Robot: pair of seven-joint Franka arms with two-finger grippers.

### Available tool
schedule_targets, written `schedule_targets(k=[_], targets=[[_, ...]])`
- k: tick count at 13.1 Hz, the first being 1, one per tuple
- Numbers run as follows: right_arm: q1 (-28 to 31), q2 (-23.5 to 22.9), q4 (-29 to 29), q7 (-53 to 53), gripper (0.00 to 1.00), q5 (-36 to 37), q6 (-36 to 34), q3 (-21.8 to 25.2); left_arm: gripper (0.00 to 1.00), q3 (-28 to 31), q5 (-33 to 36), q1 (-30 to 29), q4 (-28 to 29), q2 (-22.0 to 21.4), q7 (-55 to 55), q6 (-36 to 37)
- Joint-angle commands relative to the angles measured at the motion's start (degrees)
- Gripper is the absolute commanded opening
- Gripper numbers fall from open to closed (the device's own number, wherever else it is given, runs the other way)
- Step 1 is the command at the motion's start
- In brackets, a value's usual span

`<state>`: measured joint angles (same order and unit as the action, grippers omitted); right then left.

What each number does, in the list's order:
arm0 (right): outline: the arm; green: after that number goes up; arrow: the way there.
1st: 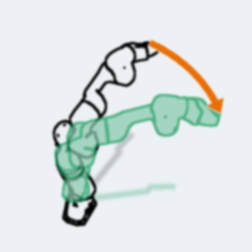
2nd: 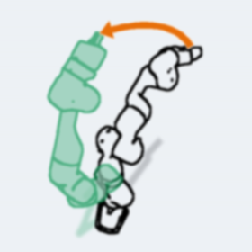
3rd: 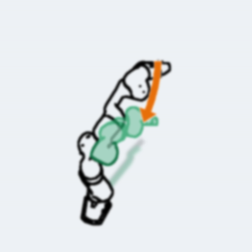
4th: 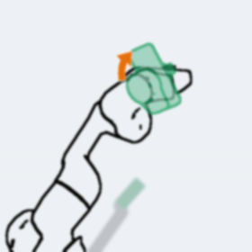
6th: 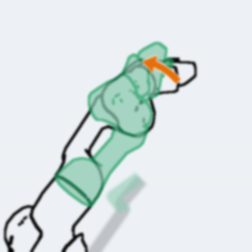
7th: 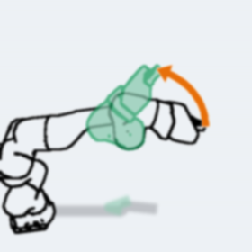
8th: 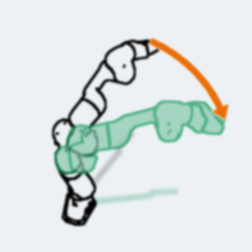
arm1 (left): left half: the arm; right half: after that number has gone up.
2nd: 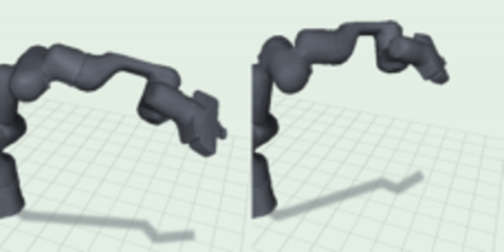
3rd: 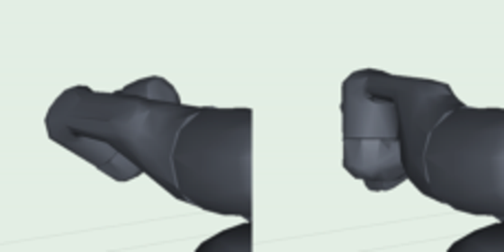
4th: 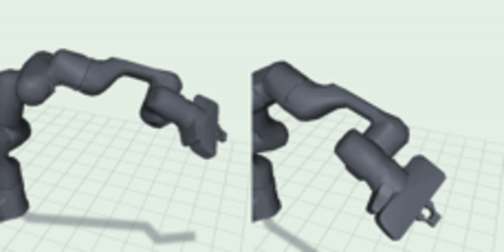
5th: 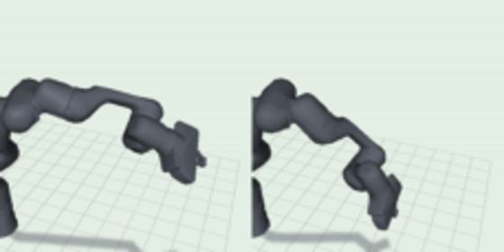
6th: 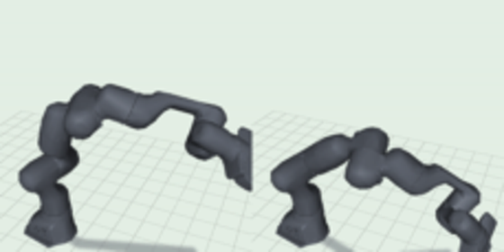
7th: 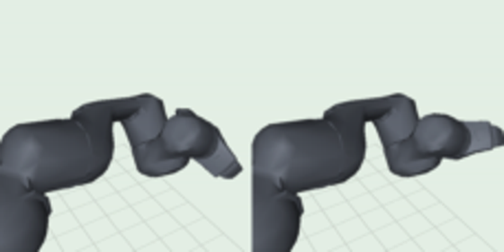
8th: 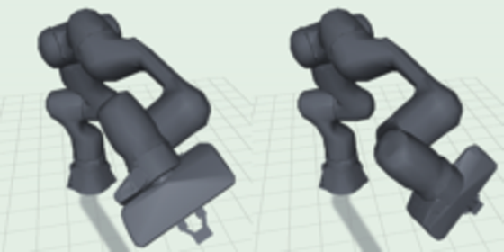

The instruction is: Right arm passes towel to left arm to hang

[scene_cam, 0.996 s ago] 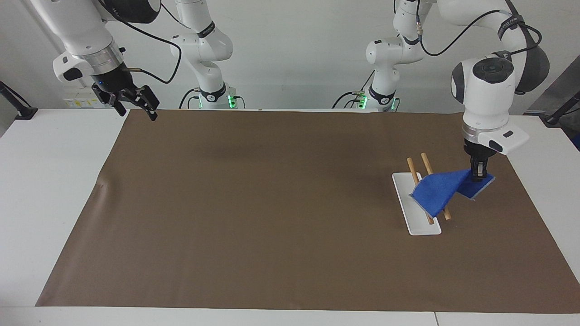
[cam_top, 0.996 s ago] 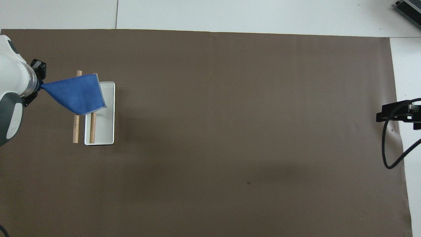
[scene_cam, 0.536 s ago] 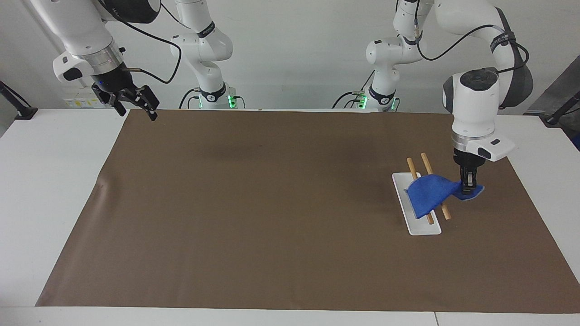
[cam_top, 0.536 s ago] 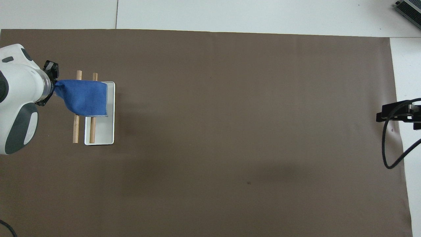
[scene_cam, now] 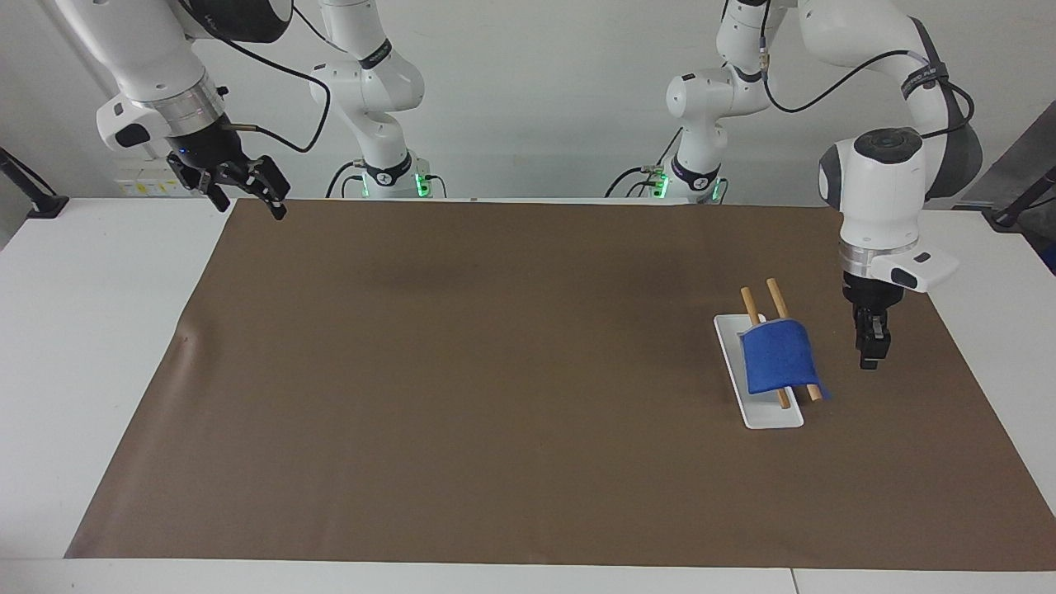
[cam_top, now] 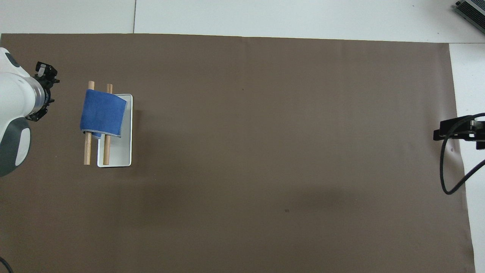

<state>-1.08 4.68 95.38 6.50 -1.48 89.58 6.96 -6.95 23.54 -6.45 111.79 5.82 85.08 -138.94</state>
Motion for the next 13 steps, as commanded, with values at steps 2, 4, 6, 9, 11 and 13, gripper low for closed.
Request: schedule_targets(k=[2, 4, 6, 9, 11, 13], targets=[[0.73, 1.03, 1.21, -1.22, 1.0, 0.25, 0.16, -0.63, 1.0, 0.27, -4.54, 0.04, -5.51, 2.61, 0.61, 0.68], [0.73, 1.03, 1.21, -1.22, 1.0, 0.25, 0.16, -0.63, 0.97, -0.08, -5.0, 0.47, -9.12, 3.05, -0.52, 6.54], [0.73, 1.03, 1.21, -1.22, 1.0, 0.25, 0.24, -0.63, 0.94, -0.87, -7.26, 0.65, -12.11, 3.06, -3.41, 10.77], [0.38, 1.03, 1.21, -2.36, 1.0, 0.95, 0.33, -0.81, 0.91, -1.49, -17.01, 0.65, -19.92, 2.53, -11.31, 20.87], [0.29, 0.95, 1.12, -3.51, 1.0, 1.65, 0.95, -1.16, 0.91, -1.49, -19.41, 0.65, -23.36, 2.0, -17.29, 27.81], [-0.06, 0.86, 1.04, -3.86, 1.0, 3.67, 0.95, -1.42, 0.91, -2.45, -19.41, 0.65, -25.12, 0.86, -25.97, 34.49]])
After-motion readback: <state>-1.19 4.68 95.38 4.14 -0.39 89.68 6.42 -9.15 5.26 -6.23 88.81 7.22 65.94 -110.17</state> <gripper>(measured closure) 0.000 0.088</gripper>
